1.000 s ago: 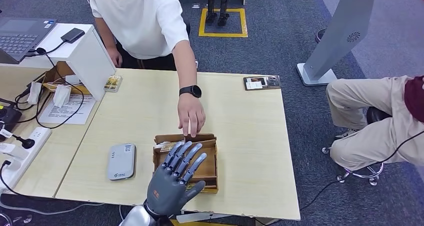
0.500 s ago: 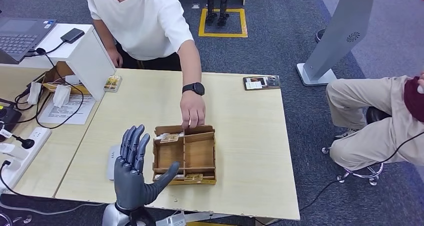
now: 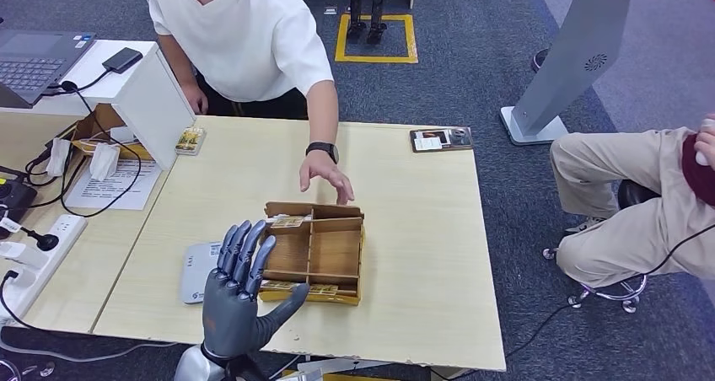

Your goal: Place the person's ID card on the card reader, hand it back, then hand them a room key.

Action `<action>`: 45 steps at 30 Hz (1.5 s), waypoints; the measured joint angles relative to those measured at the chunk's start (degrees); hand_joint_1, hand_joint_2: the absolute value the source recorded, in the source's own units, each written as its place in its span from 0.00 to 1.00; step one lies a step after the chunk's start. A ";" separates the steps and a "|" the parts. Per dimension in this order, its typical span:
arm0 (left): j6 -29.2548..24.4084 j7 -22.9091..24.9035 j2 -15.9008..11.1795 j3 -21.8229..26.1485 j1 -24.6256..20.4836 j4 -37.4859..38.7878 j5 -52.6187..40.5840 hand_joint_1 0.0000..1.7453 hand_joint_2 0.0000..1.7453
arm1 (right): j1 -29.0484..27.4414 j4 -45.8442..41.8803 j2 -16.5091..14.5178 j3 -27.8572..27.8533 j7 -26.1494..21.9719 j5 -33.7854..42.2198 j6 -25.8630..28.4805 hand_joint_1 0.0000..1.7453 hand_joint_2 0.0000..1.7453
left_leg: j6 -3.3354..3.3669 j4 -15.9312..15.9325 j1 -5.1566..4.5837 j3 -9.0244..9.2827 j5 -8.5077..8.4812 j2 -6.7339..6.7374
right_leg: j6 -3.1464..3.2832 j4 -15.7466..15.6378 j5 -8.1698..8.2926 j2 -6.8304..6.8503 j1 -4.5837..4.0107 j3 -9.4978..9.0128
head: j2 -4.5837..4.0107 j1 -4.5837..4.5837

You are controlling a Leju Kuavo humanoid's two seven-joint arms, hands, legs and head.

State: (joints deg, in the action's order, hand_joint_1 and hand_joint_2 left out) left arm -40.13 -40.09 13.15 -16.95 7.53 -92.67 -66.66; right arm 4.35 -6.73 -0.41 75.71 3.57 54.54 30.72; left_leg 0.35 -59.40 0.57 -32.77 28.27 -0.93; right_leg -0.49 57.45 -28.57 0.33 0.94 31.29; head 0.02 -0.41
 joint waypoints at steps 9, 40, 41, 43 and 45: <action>0.01 5.51 -3.31 -3.02 -0.19 4.20 -11.36 0.00 1.00 | 0.42 0.19 0.16 1.87 -0.36 -0.08 -0.71 0.00 1.00 | 0.00 0.00 0.00 -0.01 0.00 0.01 | 0.00 0.00 0.00 -0.02 0.00 0.01 | -0.01 0.01; -0.08 70.64 -20.45 -45.07 -24.53 23.58 -22.10 0.00 1.00 | 1.00 0.28 0.66 5.02 0.49 1.25 -0.71 0.00 1.00 | -0.03 0.00 -0.01 0.00 -0.02 -0.01 | 0.01 0.01 0.01 -0.01 0.01 -0.01 | -0.01 0.01; -0.10 70.81 -20.49 -45.71 -24.93 24.12 -22.10 0.00 1.00 | 1.00 0.28 0.66 5.03 0.50 1.28 -0.72 0.00 1.00 | -0.03 0.00 0.00 0.00 -0.02 -0.01 | 0.01 0.01 0.01 -0.01 0.01 -0.01 | -0.01 0.01; -0.15 71.05 -20.61 -46.83 -25.61 25.13 -22.11 0.00 1.00 | 0.99 0.28 0.67 5.03 0.51 1.33 -0.73 0.00 1.00 | -0.03 0.00 0.00 0.00 -0.02 -0.01 | 0.01 0.01 0.01 -0.01 0.00 -0.01 | -0.01 0.01; -0.17 71.07 -20.74 -47.62 -26.01 25.92 -22.12 0.00 1.00 | 0.98 0.28 0.67 5.03 0.51 1.42 -0.73 0.00 1.00 | -0.03 0.00 0.00 0.00 -0.02 -0.01 | 0.01 0.01 0.01 -0.01 0.00 -0.01 | -0.01 0.01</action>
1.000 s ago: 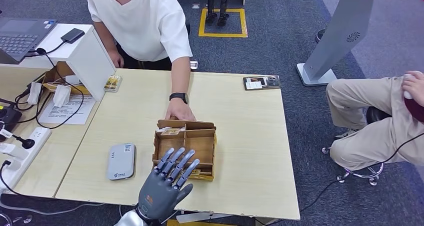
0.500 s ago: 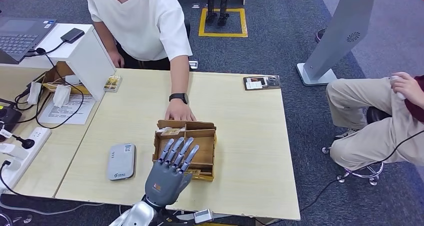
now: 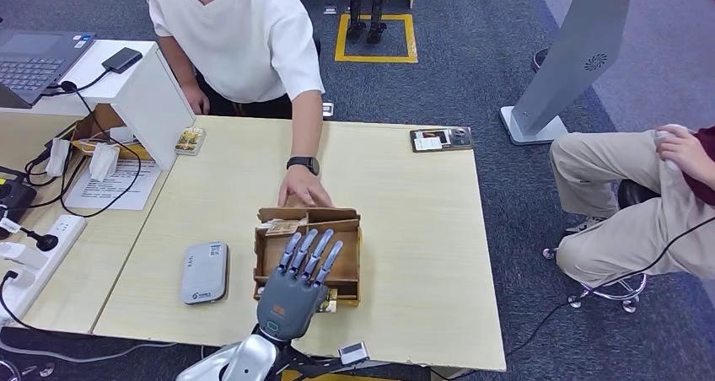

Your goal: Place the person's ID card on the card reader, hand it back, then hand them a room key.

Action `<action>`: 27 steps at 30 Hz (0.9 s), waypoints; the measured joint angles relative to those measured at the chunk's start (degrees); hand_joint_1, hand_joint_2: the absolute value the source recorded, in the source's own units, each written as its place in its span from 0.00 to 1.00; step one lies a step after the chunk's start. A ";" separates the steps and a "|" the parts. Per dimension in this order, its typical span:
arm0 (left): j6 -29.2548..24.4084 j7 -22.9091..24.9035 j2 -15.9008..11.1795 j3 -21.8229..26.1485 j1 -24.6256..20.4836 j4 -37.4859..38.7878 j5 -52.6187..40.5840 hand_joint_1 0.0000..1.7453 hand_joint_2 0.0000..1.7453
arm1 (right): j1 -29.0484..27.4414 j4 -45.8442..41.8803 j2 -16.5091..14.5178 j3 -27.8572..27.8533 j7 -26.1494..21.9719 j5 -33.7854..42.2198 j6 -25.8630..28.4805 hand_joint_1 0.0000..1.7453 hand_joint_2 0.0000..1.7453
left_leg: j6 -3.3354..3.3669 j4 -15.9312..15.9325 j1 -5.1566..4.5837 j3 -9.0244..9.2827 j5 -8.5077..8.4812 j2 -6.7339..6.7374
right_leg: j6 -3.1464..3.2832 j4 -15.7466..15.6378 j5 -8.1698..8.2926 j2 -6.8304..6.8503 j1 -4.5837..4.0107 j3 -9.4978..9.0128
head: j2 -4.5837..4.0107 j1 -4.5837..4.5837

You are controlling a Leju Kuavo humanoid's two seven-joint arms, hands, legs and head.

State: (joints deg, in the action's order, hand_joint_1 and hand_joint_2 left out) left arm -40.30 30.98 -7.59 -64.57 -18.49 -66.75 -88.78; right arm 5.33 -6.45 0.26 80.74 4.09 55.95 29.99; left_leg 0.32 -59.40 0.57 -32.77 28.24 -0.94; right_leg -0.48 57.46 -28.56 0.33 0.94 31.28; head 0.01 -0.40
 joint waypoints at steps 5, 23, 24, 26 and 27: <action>-0.06 -0.18 -0.20 -0.46 0.12 0.63 -0.01 0.00 1.00 | -0.02 0.02 0.00 0.00 0.08 0.45 0.00 0.00 1.00 | 0.00 0.00 0.00 0.00 0.00 -0.01 | 0.00 0.00 0.00 0.01 0.00 -0.01 | -0.01 0.00; -0.09 -47.60 10.37 26.25 16.31 -25.77 11.63 0.00 1.00 | -0.60 0.04 -0.02 0.00 0.03 2.80 0.78 0.00 1.00 | 0.06 -0.01 -0.06 -0.13 0.05 0.05 | -0.02 -0.01 -0.01 -0.07 0.07 0.11 | 0.00 -0.03; -0.09 -58.79 13.53 31.92 17.89 -26.64 15.33 0.00 1.00 | -0.63 0.04 -0.05 0.00 -0.01 3.03 0.93 0.00 1.00 | 0.07 -0.01 -0.08 -0.12 0.06 0.08 | -0.03 -0.01 -0.01 -0.10 0.09 0.11 | 0.01 0.05; -0.07 -72.14 18.24 42.14 20.06 -27.96 19.75 0.00 1.00 | -0.69 0.03 -0.13 0.00 -0.06 3.40 1.15 0.00 1.00 | 0.09 -0.01 -0.12 -0.04 0.09 0.14 | -0.03 -0.02 -0.01 -0.16 0.12 0.10 | 0.02 0.10; -0.06 -73.89 19.71 45.81 20.98 -28.58 21.13 0.00 1.00 | -0.74 0.02 -0.19 0.00 -0.08 3.62 1.20 0.00 1.00 | 0.09 -0.01 -0.12 -0.01 0.09 0.15 | -0.03 -0.02 -0.01 -0.16 0.13 0.09 | 0.02 0.01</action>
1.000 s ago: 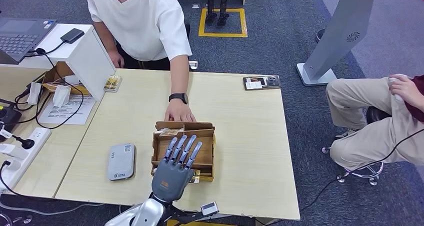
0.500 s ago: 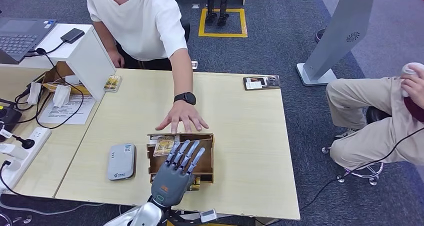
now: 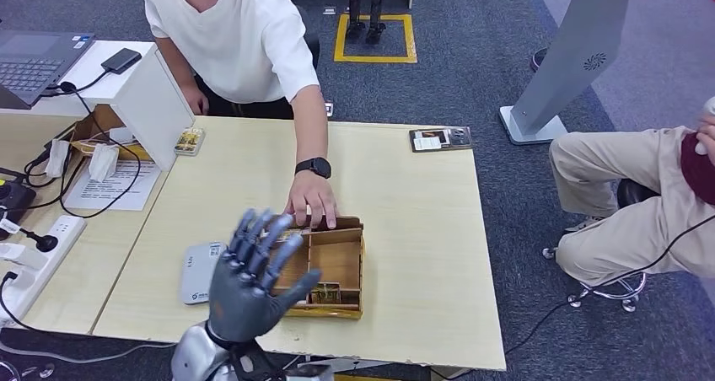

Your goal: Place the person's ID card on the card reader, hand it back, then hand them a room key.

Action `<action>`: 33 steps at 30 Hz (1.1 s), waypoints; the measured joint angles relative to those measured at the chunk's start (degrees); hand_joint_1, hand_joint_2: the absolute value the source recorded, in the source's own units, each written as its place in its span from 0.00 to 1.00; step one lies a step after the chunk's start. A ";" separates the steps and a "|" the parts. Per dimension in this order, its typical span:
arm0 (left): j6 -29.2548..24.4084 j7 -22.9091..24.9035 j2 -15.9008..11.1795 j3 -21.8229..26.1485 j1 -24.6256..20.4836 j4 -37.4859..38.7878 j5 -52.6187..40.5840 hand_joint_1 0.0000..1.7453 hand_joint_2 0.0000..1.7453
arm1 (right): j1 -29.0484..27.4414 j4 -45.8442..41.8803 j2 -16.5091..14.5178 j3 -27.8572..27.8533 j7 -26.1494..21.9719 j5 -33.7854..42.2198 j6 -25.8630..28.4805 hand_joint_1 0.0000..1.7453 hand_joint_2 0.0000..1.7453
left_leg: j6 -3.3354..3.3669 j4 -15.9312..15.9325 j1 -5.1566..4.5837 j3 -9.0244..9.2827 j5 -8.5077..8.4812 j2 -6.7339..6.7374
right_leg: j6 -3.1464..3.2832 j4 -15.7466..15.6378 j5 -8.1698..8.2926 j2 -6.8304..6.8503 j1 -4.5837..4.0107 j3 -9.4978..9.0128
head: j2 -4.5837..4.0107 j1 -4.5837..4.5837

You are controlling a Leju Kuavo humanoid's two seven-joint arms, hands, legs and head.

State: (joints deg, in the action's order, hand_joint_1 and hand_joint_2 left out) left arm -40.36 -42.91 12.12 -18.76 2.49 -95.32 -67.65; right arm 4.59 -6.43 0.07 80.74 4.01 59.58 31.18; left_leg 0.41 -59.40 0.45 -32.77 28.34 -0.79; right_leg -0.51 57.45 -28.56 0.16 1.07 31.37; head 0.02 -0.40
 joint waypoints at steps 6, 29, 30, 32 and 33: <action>0.08 2.62 3.43 7.36 2.73 -3.31 6.40 0.00 1.00 | 0.07 0.00 -0.13 0.00 -0.50 0.95 0.43 0.00 1.00 | -0.05 0.02 0.09 -0.03 -0.11 -0.15 | 0.01 0.03 0.00 0.18 -0.08 -0.03 | -0.01 -0.03; 0.10 2.89 3.95 12.32 4.05 -6.73 -2.25 0.00 1.00 | 0.29 0.01 -0.27 0.99 -0.79 1.30 0.05 0.00 1.00 | -0.04 0.01 0.08 -0.05 -0.11 -0.15 | 0.01 0.03 0.00 0.18 -0.08 -0.04 | -0.02 -0.06; 0.10 2.89 3.95 12.36 4.05 -6.73 -2.18 0.00 1.00 | 0.30 0.01 -0.27 1.02 -0.79 1.30 0.05 0.00 1.00 | -0.04 0.01 0.08 -0.05 -0.11 -0.15 | 0.01 0.03 0.00 0.18 -0.08 -0.04 | -0.01 -0.05; 0.10 2.89 3.97 12.52 4.07 -6.73 -1.99 0.00 1.00 | 0.31 0.02 -0.27 1.08 -0.79 1.30 0.06 0.00 1.00 | -0.04 0.01 0.08 -0.05 -0.10 -0.15 | 0.01 0.03 0.00 0.18 -0.08 -0.04 | -0.02 -0.05; 0.10 2.89 3.98 12.62 4.08 -6.73 -1.91 0.00 1.00 | 0.31 0.02 -0.27 1.10 -0.79 1.31 0.07 0.00 1.00 | -0.04 0.01 0.08 -0.05 -0.10 -0.15 | 0.01 0.03 0.00 0.18 -0.08 -0.04 | -0.02 -0.04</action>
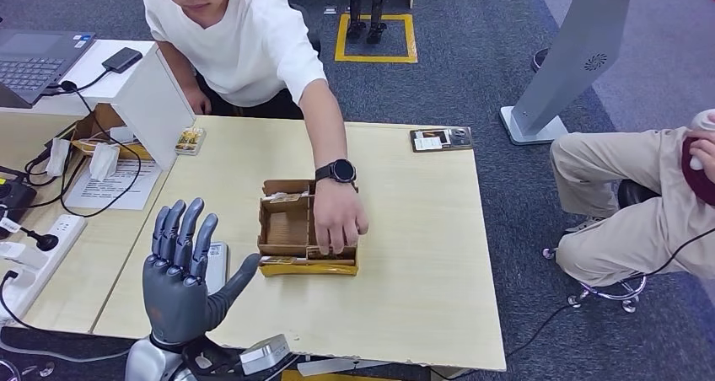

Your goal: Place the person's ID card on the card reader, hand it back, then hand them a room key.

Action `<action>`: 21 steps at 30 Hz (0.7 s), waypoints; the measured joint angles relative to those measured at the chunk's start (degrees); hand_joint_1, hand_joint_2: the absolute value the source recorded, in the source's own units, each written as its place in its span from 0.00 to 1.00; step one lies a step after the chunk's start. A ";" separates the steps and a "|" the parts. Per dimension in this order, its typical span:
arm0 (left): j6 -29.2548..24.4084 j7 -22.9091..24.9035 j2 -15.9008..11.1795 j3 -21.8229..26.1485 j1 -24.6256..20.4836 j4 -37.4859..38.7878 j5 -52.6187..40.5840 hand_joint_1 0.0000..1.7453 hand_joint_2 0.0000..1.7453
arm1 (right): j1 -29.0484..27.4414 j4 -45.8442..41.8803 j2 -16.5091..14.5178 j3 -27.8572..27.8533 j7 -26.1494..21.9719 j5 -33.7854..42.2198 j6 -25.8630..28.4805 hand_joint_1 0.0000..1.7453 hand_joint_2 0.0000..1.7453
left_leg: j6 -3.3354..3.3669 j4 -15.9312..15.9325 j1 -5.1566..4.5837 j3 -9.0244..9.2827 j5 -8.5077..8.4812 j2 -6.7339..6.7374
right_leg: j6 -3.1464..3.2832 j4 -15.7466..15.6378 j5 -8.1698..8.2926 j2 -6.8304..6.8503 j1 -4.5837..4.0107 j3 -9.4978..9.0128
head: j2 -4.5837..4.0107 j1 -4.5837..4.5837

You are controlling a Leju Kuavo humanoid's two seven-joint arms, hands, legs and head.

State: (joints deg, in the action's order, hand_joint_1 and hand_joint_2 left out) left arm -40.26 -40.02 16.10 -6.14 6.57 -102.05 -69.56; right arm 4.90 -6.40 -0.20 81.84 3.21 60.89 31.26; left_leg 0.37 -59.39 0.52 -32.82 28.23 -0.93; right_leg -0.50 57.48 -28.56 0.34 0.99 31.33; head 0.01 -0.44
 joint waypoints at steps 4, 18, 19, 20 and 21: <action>0.00 0.00 0.04 0.35 0.04 0.00 0.41 0.00 1.00 | 0.02 -0.01 0.00 0.15 0.08 0.14 0.03 0.00 1.00 | 0.00 0.00 0.00 0.00 0.00 0.00 | 0.00 0.00 0.00 0.00 0.00 0.00 | 0.01 -0.02; 0.04 0.02 0.16 5.21 -0.70 0.22 4.72 0.00 1.00 | 0.89 -0.02 0.00 1.34 -0.09 -0.04 -0.03 0.00 1.00 | 0.00 0.00 0.00 0.01 0.00 0.01 | 0.00 0.00 0.00 -0.02 0.00 0.01 | 0.00 -0.02; 0.04 0.02 0.17 5.41 -0.74 0.22 4.77 0.00 1.00 | 0.92 -0.02 0.00 1.38 -0.09 -0.04 -0.03 0.00 1.00 | 0.00 0.00 0.00 0.01 0.00 0.01 | 0.00 0.00 0.00 -0.02 0.00 0.01 | 0.00 -0.01; 0.04 0.02 0.17 5.63 -0.78 0.22 4.87 0.00 1.00 | 0.95 -0.02 0.00 1.43 -0.12 -0.04 -0.03 0.00 1.00 | 0.00 0.00 0.00 0.01 0.00 0.01 | 0.00 0.00 0.00 -0.02 0.00 0.01 | 0.00 -0.01; 0.04 0.02 0.18 5.85 -0.85 0.23 5.07 0.00 1.00 | 0.99 -0.02 0.00 1.47 -0.16 -0.04 -0.02 0.00 1.00 | 0.00 0.00 0.00 0.00 0.00 0.01 | 0.00 0.00 0.00 -0.02 0.00 0.01 | 0.00 0.00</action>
State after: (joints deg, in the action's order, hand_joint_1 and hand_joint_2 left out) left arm -40.22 -40.00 16.28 -0.29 5.72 -101.82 -64.49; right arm 5.89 -6.43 -0.20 83.31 3.05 60.85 31.24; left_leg 0.37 -59.39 0.52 -32.82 28.23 -0.92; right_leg -0.50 57.48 -28.56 0.32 1.00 31.34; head 0.01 -0.44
